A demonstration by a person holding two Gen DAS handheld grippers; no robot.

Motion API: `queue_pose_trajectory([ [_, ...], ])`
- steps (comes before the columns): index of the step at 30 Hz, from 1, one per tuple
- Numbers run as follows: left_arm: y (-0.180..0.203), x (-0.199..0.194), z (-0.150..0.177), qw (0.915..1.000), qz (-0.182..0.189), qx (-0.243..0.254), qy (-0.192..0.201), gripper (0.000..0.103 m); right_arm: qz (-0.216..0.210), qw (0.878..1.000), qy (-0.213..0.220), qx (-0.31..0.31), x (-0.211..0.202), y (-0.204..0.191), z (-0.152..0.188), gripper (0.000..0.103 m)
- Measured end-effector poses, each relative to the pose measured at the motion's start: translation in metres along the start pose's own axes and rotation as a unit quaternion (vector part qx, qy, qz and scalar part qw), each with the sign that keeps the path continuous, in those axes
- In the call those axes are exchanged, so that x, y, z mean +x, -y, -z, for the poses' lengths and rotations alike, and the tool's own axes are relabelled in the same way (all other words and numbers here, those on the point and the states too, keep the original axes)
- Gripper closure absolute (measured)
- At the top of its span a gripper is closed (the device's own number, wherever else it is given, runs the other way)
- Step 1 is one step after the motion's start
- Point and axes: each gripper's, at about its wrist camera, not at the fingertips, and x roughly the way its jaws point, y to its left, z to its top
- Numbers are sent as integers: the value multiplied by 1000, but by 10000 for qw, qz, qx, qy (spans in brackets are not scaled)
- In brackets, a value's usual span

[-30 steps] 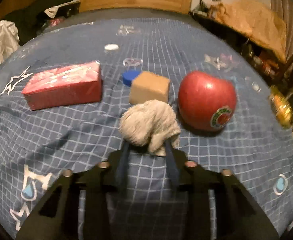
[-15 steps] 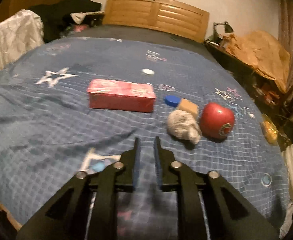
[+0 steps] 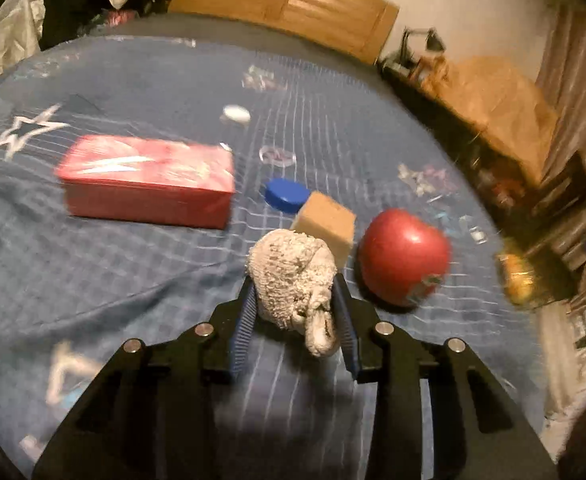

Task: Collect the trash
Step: 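Grasp the grey knitted cloth with the left tool while the right tool grasps the tan cork block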

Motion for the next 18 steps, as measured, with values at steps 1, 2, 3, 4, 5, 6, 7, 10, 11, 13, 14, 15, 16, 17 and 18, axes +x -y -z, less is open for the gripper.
queue_pose_trajectory([
  [1, -6, -19, 5, 9999, 18, 23, 117, 67, -141, 9998, -26, -134, 4, -4, -6, 23],
  [2, -9, -32, 10, 9998, -32, 52, 209, 67, -291, 9992, -93, -260, 10, -9, -9, 23],
  [3, -17, -47, 15, 9993, -171, 83, 334, 67, -443, 9980, -196, -410, 18, -15, -13, 23],
  [4, -25, -58, 19, 9987, -307, 76, 405, 67, -619, 9950, -407, -672, 31, -23, -19, 23],
  [5, -32, -66, 22, 9982, -402, 47, 434, 67, -695, 9905, -645, -992, 45, -31, -23, 23],
  [6, -41, -72, 23, 9976, -520, -22, 449, 67, -709, 9857, -849, -1275, 59, -38, -26, 23],
  [7, -48, -75, 23, 9969, -637, -102, 452, 67, -754, 9781, -1134, -1577, 78, -44, -29, 23],
  [10, -68, -85, 25, 9957, -741, -284, 474, 67, -968, 9553, -1899, -2051, 130, -56, -40, 23],
  [11, -73, -86, 26, 9955, -758, -310, 474, 67, -988, 9500, -2051, -2135, 142, -59, -42, 23],
  [13, -81, -84, 26, 9955, -739, -405, 442, 67, -1084, 9357, -2436, -2309, 168, -65, -45, 24],
  [14, -82, -84, 27, 9956, -711, -431, 433, 67, -1136, 9271, -2644, -2401, 181, -68, -45, 26],
  [15, -85, -82, 26, 9956, -706, -447, 421, 67, -1177, 9190, -2835, -2474, 193, -71, -44, 28],
  [16, -86, -81, 27, 9956, -701, -454, 414, 67, -1149, 9097, -3041, -2585, 206, -75, -41, 35],
  [17, -85, -79, 26, 9957, -684, -468, 405, 67, -1078, 9018, -3210, -2683, 218, -78, -37, 44],
  [18, -86, -78, 26, 9959, -655, -489, 393, 67, -1049, 8952, -3361, -2732, 228, -80, -34, 48],
])
